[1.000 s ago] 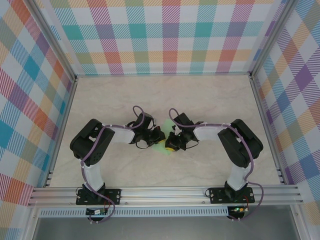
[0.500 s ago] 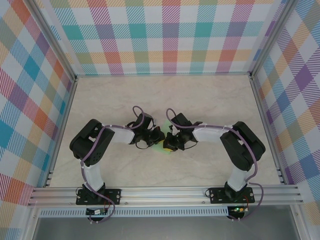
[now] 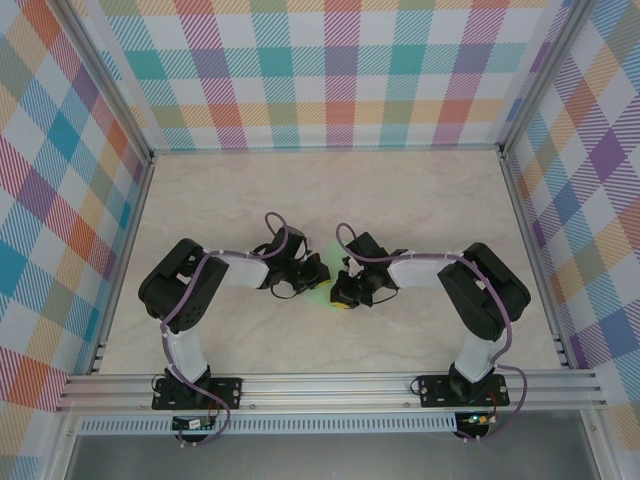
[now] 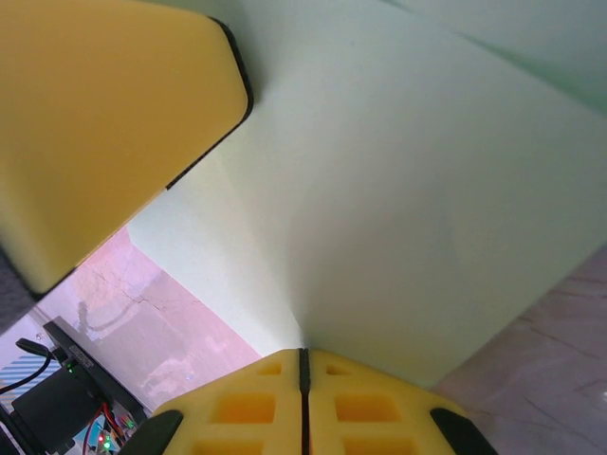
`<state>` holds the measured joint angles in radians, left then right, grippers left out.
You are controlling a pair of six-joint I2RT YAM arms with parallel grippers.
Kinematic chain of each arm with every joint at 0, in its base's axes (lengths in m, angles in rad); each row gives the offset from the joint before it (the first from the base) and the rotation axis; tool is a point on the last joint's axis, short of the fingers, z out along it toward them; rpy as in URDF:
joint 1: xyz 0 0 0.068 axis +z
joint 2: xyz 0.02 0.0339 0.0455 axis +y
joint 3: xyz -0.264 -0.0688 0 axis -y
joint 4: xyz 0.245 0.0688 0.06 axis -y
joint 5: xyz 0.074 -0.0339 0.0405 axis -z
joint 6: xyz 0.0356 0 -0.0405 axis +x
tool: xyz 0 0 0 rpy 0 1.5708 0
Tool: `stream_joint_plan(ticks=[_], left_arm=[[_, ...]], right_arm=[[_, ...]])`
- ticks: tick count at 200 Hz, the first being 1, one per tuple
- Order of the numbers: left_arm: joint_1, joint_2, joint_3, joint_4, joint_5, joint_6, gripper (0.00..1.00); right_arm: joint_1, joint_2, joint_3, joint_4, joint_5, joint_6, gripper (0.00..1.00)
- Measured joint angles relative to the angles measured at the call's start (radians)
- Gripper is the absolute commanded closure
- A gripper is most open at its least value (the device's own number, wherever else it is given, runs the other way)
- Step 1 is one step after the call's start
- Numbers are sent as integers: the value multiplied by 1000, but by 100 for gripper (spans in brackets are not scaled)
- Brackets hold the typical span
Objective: Fold a paper plane with a square sheet of paper (pick it up from the middle)
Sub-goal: Fold the triangle a second time at the center of the table.
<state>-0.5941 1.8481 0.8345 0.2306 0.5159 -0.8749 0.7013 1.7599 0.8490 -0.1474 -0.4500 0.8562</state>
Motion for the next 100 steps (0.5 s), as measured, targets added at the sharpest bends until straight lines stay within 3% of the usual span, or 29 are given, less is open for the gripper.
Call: stream_joint_plan(ticks=[100], left_arm=[[-1, -4, -1, -16, 9, 0, 100]], right_arm=[[0, -51, -84, 72, 2, -16, 91]])
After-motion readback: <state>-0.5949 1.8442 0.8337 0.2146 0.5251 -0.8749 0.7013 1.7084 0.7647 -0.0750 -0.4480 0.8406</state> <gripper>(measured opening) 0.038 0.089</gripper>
